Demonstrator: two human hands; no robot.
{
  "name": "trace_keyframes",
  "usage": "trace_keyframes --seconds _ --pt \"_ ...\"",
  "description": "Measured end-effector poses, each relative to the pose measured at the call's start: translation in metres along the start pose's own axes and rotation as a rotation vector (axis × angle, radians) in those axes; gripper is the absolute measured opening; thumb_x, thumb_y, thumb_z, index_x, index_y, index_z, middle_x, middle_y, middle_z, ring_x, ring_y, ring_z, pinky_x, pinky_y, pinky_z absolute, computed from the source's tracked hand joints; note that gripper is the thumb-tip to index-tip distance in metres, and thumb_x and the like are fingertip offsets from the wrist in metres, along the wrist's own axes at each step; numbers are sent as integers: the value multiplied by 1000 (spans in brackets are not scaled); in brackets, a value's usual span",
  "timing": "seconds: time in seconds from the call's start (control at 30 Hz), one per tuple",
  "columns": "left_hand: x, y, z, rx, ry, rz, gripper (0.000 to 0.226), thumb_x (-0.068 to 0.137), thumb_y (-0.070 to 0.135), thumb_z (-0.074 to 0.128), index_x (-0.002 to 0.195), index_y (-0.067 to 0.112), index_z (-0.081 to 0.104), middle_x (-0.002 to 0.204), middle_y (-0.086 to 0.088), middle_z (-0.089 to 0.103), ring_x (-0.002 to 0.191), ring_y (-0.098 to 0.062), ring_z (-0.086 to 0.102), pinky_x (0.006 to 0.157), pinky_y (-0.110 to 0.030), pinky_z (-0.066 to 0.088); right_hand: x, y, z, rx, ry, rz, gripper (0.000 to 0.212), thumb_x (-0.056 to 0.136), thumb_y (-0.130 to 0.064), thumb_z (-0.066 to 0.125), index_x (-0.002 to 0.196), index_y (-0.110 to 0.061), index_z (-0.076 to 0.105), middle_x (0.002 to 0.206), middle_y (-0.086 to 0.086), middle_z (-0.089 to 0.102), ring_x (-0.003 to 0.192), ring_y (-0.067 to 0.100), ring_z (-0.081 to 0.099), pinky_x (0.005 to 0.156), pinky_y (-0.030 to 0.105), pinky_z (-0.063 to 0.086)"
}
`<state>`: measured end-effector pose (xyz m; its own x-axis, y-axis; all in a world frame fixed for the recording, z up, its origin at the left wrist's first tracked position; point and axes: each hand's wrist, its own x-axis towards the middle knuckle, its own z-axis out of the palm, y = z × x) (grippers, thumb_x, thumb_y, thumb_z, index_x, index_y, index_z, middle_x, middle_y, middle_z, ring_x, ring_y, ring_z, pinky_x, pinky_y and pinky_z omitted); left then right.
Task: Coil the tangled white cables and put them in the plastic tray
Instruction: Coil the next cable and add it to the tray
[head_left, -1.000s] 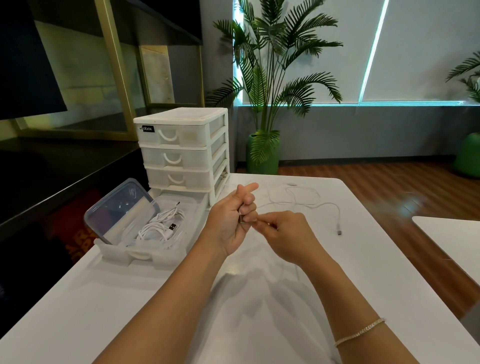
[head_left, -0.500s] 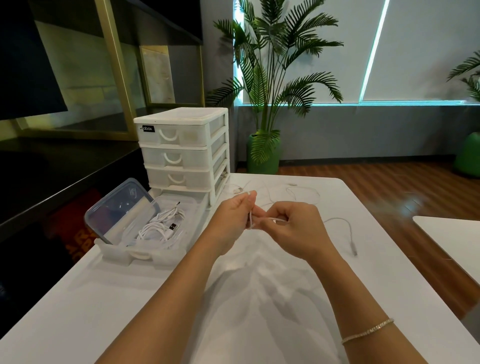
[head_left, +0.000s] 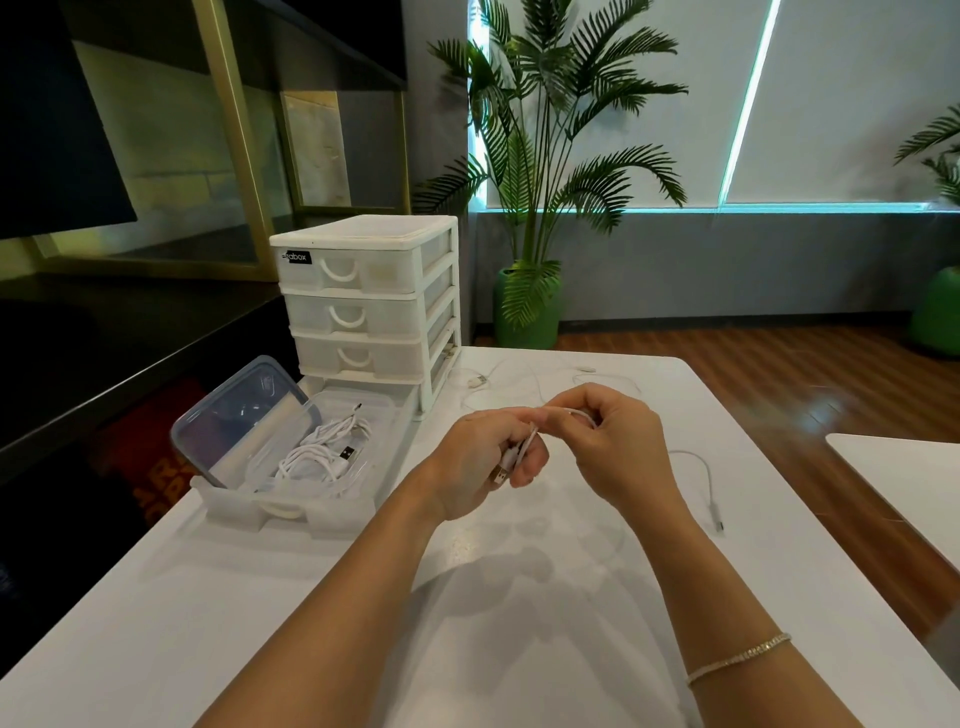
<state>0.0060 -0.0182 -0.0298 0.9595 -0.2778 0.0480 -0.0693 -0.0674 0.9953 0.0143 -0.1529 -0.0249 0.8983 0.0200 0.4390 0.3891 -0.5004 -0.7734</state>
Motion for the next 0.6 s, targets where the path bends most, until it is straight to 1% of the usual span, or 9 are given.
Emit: trace_keyframes --seconds 0.07,0.13,0.2,0.27,0.33,0.4,0.47,0.53,0.6 --pt "-1 0 1 -12 -19 -15 41 97 9 23 75 9 58 52 -1 49 54 -12 39 57 -23 37 1 1 0 50 5 24 6 83 -26 67 78 -22 65 75 -9 64 75 10 60 69 22 50" --pt "-1 -1 1 -11 -46 -20 44 101 16 24 74 10 57 50 2 47 52 -10 38 55 -22 36 1 0 -1 97 0 41 6 83 -26 66 81 -20 67 80 -4 66 80 13 62 74 26 52" --pt "-1 -1 1 -45 -81 -18 43 102 20 24 77 10 57 48 4 45 47 -8 37 51 -20 35 2 0 -2 96 -10 44 10 84 -27 63 84 -19 68 82 -6 65 83 13 60 78 27 50" --pt "0 -1 0 -134 -109 -13 42 102 20 23 74 10 52 47 6 43 45 -8 35 48 -19 33 2 -1 -2 114 -43 49 16 87 -30 59 90 -19 70 85 -8 65 85 11 59 81 28 49" --pt "0 -1 -2 -270 -119 -3 41 101 19 24 70 9 49 46 6 40 43 -7 33 46 -19 29 1 -1 -1 145 -100 53 17 90 -31 54 92 -24 69 82 -15 63 78 5 57 76 22 49" --pt "0 0 -4 -442 -131 -6 42 100 18 24 67 10 48 43 6 37 40 -7 30 43 -19 27 0 -2 1 199 -153 55 18 93 -29 48 89 -28 66 75 -19 61 63 -1 55 60 10 46" --pt "0 1 -5 -593 -147 -19 42 99 17 25 65 11 48 41 7 35 37 -5 30 39 -17 26 -1 -3 2 256 -175 53 19 94 -25 48 91 -27 67 72 -17 61 55 -7 54 51 6 42" --pt "1 0 -5 -668 -143 -33 41 98 18 26 64 11 48 41 7 35 36 -5 31 37 -16 27 -2 -3 2 260 -176 24 20 94 -20 50 97 -24 70 74 -18 63 57 -12 54 54 5 41" --pt "2 -1 -2 -698 -122 -51 43 99 18 26 64 11 50 42 5 37 38 -7 34 39 -17 30 -2 -2 2 234 -155 9 21 94 -18 51 98 -22 71 78 -15 65 66 -10 57 61 5 42"
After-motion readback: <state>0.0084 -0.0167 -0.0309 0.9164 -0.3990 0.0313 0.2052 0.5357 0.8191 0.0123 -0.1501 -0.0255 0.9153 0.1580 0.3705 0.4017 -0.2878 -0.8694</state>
